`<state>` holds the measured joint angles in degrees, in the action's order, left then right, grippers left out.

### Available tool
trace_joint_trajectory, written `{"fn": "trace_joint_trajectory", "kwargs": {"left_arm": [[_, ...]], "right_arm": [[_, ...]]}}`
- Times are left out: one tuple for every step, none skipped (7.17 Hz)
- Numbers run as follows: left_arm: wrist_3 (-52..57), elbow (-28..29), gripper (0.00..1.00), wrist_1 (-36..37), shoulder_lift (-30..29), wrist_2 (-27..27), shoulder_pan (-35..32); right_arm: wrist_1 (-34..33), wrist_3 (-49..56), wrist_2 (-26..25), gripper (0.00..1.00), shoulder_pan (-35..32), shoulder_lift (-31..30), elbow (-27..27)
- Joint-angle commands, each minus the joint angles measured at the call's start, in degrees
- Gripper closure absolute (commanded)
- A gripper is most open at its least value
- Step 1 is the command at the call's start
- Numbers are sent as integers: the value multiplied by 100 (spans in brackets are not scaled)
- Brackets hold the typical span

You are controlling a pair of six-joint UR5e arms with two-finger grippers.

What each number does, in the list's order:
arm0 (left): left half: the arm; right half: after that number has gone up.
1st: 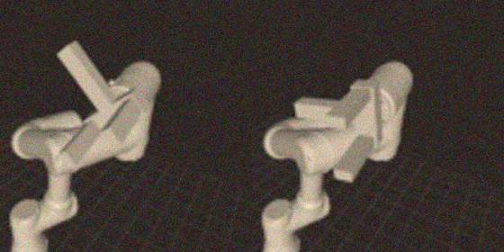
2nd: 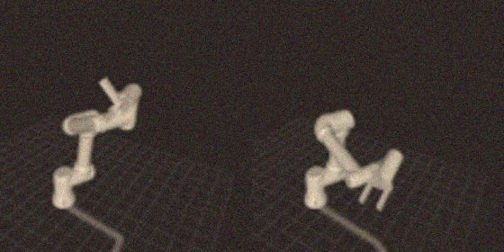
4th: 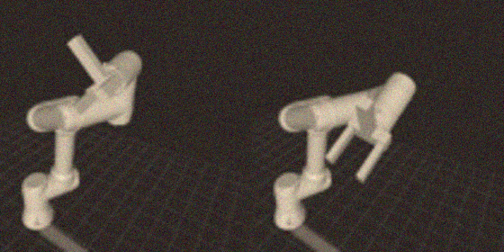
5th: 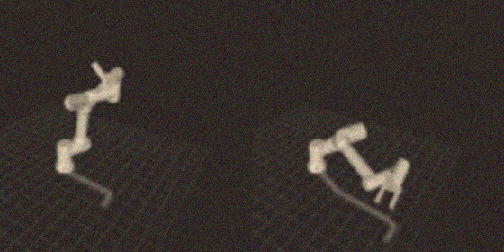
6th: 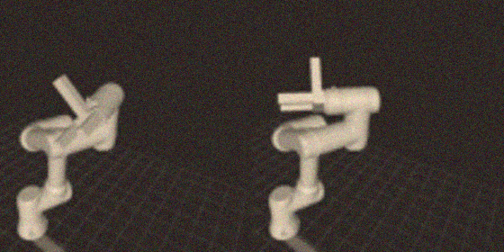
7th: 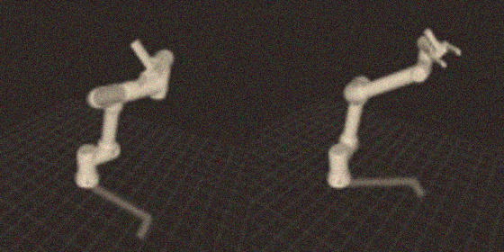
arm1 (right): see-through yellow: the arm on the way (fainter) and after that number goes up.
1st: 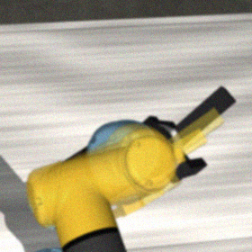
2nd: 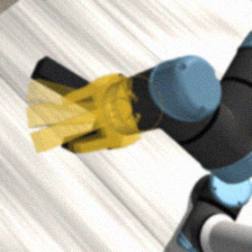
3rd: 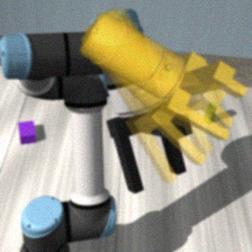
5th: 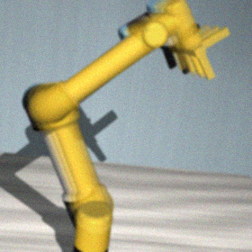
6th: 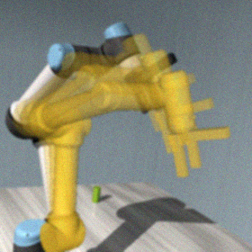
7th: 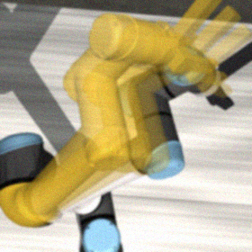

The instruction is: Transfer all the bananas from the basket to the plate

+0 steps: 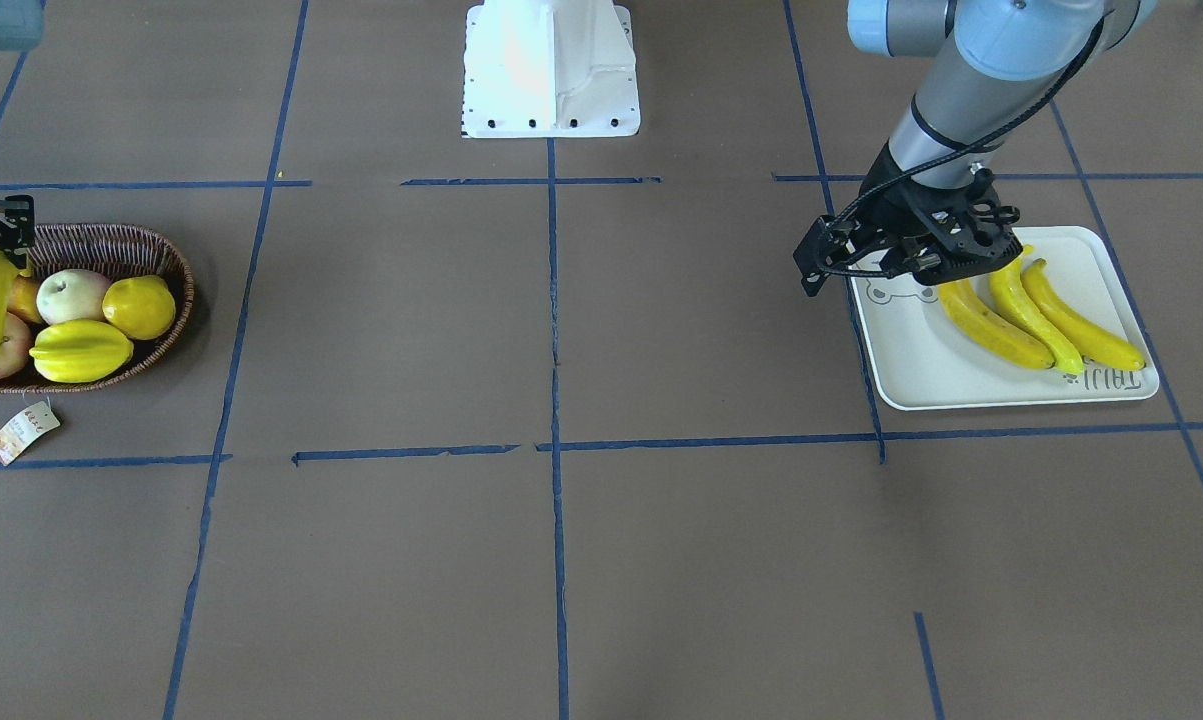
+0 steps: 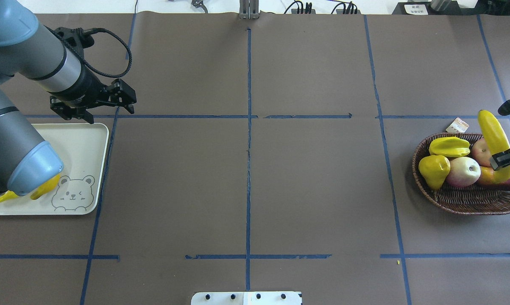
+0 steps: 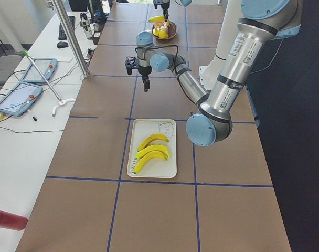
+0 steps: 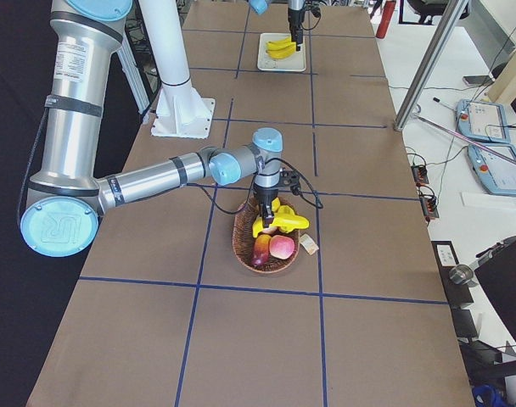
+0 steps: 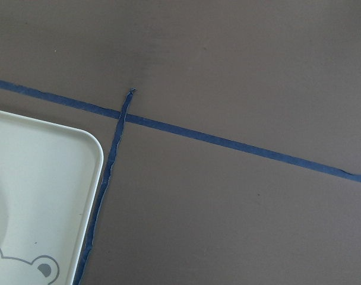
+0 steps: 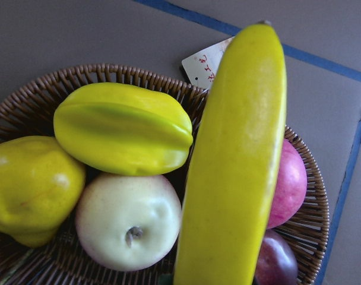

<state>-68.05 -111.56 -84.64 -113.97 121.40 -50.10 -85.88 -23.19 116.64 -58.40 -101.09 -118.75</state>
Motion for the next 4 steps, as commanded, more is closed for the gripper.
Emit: {"fn": "trace_joint_trajectory", "kwargs": {"left_arm": [[-15, -6, 1, 0, -55, 7, 0], [-242, 20, 1, -130, -108, 16, 9], [-488, 29, 1, -245, -213, 24, 26], [-760, 38, 1, -742, -223, 42, 35]], "right_arm": [[27, -98, 339, 97, -242, 62, -648], [62, -525, 881, 97, -251, 576, -597], [62, -1556, 1209, 96, -181, 1426, -405], [71, -2593, 1482, 96, 116, 2348, -212]]}}
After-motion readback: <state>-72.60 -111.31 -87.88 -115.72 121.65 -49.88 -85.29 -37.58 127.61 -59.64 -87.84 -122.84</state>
